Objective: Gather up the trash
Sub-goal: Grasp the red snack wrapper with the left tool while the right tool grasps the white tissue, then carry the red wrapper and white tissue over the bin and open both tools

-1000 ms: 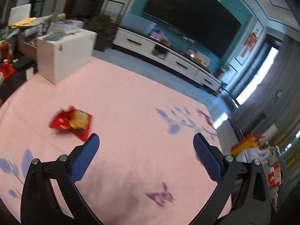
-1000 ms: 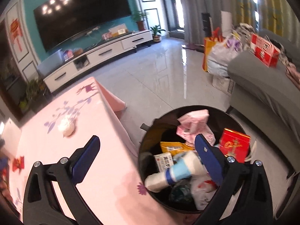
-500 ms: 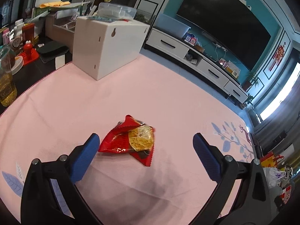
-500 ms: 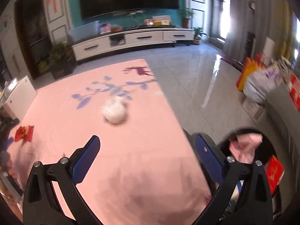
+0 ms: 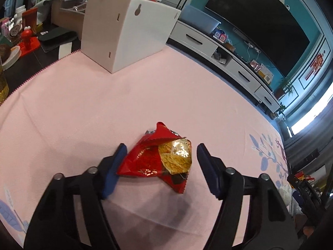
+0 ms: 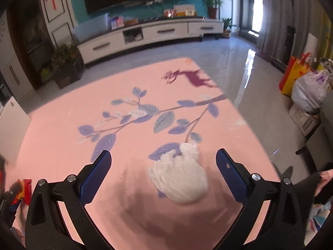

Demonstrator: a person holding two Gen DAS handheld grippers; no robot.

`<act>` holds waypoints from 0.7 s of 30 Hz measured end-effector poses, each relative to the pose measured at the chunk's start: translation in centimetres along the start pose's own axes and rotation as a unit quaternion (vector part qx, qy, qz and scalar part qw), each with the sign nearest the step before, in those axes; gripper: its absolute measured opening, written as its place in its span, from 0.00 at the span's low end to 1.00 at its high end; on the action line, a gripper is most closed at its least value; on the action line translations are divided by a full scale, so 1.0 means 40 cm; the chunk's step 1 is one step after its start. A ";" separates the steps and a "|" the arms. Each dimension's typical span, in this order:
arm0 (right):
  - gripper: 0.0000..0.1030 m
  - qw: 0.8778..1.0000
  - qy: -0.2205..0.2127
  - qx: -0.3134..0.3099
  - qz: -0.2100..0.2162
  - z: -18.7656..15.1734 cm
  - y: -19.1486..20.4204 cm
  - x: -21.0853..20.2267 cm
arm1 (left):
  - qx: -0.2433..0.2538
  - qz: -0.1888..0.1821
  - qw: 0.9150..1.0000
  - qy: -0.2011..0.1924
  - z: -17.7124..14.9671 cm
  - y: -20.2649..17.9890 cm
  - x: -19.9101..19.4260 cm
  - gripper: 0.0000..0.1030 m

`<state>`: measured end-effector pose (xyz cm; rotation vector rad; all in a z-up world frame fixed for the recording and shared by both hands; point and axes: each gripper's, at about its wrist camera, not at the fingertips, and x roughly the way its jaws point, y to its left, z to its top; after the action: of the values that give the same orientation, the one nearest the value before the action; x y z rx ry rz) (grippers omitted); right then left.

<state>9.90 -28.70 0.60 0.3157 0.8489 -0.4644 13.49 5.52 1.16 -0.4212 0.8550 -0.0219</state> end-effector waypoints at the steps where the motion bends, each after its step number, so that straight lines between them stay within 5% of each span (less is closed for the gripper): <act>1: 0.86 1.000 0.004 0.002 0.003 -0.002 -0.002 0.011 | 0.004 0.006 1.000 -0.001 -0.002 -0.001 0.002 0.49; 5: 0.73 1.000 0.015 0.006 0.018 -0.013 -0.006 0.020 | -0.006 0.003 1.000 0.006 -0.007 0.007 0.002 0.22; 11: 0.35 0.999 0.004 -0.030 -0.033 -0.031 0.013 0.022 | -0.014 -0.018 1.000 0.010 -0.015 0.007 -0.001 0.17; 15: 0.14 0.999 0.001 -0.018 -0.029 -0.025 -0.002 0.019 | -0.022 -0.039 0.999 0.010 -0.013 0.001 -0.007 0.14; 21: 0.10 1.000 -0.013 0.000 -0.011 -0.010 -0.021 -0.025 | -0.012 -0.056 0.998 -0.009 -0.017 -0.029 -0.042 0.14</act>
<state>8.63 -28.97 1.05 0.3006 0.8269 -0.4875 12.05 4.52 2.43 -0.4918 0.8141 -0.1119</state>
